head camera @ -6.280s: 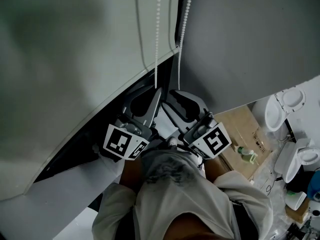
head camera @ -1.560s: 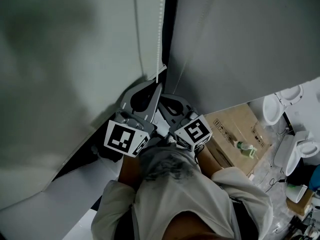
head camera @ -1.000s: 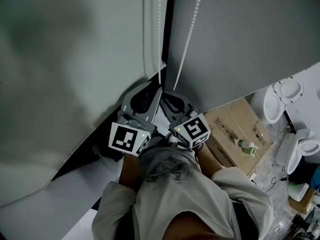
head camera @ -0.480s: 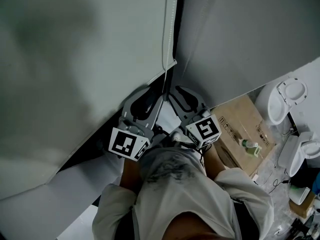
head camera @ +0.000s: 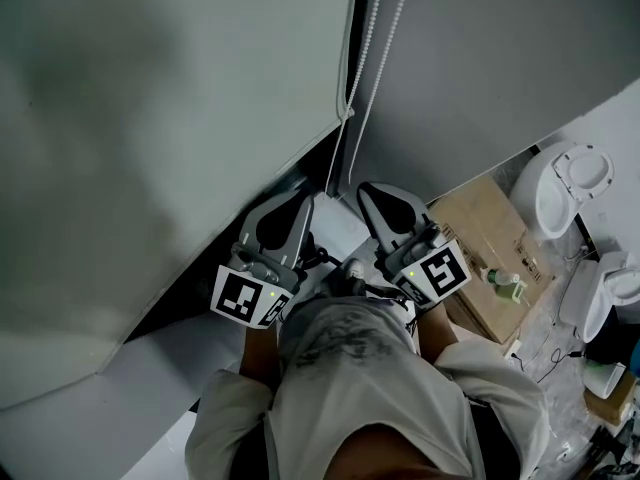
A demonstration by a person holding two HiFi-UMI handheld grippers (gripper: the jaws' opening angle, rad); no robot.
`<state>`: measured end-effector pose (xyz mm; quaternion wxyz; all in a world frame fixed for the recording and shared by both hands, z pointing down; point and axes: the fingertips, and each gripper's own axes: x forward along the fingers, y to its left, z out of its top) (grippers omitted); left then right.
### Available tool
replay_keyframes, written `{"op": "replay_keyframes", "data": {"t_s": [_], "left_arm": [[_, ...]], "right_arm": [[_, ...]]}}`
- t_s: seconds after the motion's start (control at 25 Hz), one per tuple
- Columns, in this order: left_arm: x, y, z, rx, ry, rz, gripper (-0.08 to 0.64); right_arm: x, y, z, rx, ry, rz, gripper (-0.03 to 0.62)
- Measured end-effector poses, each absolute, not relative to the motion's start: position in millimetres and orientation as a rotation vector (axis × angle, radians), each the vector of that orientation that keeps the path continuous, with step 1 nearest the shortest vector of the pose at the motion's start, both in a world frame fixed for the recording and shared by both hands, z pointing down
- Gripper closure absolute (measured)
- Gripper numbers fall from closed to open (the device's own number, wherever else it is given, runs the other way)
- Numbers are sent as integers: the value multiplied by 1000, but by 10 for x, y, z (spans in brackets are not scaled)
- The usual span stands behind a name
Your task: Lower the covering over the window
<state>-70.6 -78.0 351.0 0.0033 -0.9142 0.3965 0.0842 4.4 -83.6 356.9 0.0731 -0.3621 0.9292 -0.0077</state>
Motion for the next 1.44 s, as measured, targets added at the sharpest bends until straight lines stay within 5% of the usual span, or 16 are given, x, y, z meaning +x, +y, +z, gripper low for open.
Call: {"op": "replay_keyframes", "data": {"t_s": [1.44], "left_arm": [[-705,-486,3992,-2961,1246,204,558]], "right_arm": [[-12,-431,3763,-1120,2806,-128,577]]}}
